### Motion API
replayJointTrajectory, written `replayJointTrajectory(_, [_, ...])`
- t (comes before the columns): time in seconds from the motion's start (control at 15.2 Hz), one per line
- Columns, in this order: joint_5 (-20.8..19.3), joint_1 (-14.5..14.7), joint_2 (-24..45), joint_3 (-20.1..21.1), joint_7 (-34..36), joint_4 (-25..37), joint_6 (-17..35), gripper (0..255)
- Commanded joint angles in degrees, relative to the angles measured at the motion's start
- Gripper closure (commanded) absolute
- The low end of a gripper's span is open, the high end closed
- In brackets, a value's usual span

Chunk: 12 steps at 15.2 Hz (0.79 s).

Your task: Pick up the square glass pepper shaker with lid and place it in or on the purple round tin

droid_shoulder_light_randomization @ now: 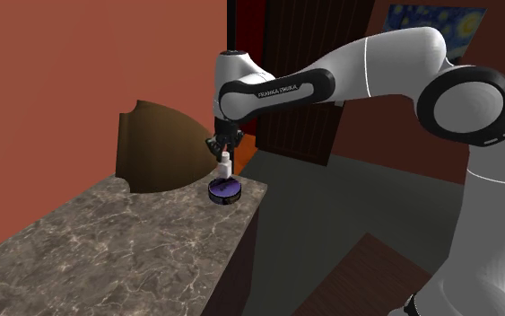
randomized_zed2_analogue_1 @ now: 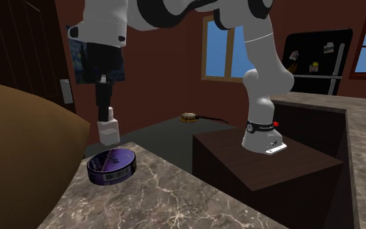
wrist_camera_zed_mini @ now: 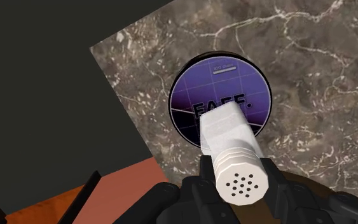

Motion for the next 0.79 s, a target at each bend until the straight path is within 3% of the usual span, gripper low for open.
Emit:
replayJointTrajectory(0.0, [-0.25,0.0,0.41,-0.11,0.19,-1.0,1.4,255])
replayJointTrajectory(0.26, [-0.84,0.07,1.37,-0.37,0.67,-2.97,4.25,255])
replayJointTrajectory(0.73, [-0.84,0.07,1.37,-0.37,0.67,-2.97,4.25,255])
